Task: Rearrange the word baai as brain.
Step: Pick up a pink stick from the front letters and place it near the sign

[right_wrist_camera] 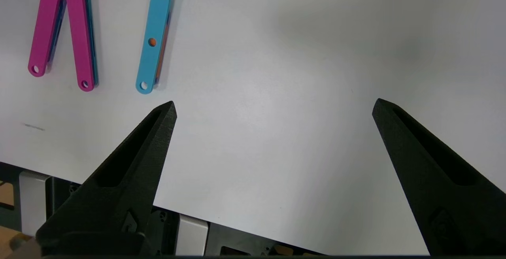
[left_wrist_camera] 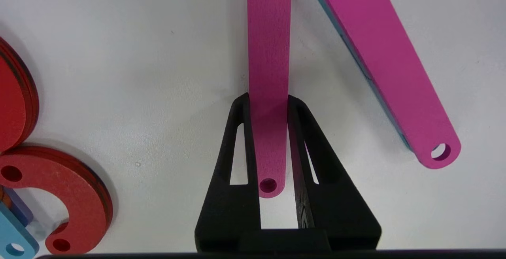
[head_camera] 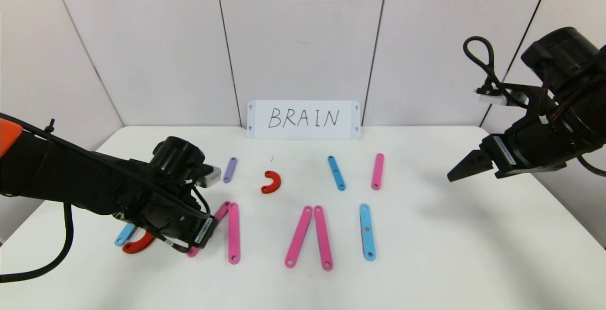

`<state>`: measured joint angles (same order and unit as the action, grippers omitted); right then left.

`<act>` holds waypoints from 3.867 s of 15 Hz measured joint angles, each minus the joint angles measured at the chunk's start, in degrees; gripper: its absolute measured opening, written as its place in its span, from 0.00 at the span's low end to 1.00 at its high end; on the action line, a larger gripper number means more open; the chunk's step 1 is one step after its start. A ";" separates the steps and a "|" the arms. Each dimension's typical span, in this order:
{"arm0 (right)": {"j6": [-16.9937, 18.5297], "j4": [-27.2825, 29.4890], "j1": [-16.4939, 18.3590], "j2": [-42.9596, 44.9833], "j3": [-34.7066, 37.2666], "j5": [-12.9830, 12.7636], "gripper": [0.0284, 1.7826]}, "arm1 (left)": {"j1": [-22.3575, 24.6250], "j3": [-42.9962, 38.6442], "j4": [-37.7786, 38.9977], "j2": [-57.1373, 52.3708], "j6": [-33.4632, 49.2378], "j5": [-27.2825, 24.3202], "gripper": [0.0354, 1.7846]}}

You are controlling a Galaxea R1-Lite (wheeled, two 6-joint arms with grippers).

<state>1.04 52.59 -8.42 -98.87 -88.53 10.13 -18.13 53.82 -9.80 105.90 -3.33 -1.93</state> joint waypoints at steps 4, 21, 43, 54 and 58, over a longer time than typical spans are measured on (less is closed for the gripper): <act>0.01 0.02 -0.04 -0.04 0.07 0.01 0.97 | 2.15 1.16 8.51 -0.91 0.69 0.41 0.14; -0.16 -0.06 -0.56 -0.61 0.46 -0.10 0.97 | 15.87 24.04 10.84 13.36 9.14 7.85 0.14; -0.16 -0.02 -0.61 -0.56 0.61 0.01 0.97 | 11.69 23.66 10.79 16.64 11.45 7.62 0.30; -0.27 -0.11 -0.37 -0.20 0.72 0.06 0.97 | 6.03 18.14 5.90 4.85 16.73 8.03 0.97; -0.24 -0.04 -0.11 0.74 0.77 0.20 0.97 | -0.34 11.17 -1.74 -2.67 24.93 8.40 0.97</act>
<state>0.79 52.55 -8.53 -98.12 -87.76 10.33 -18.47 64.99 -11.54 103.23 21.60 6.47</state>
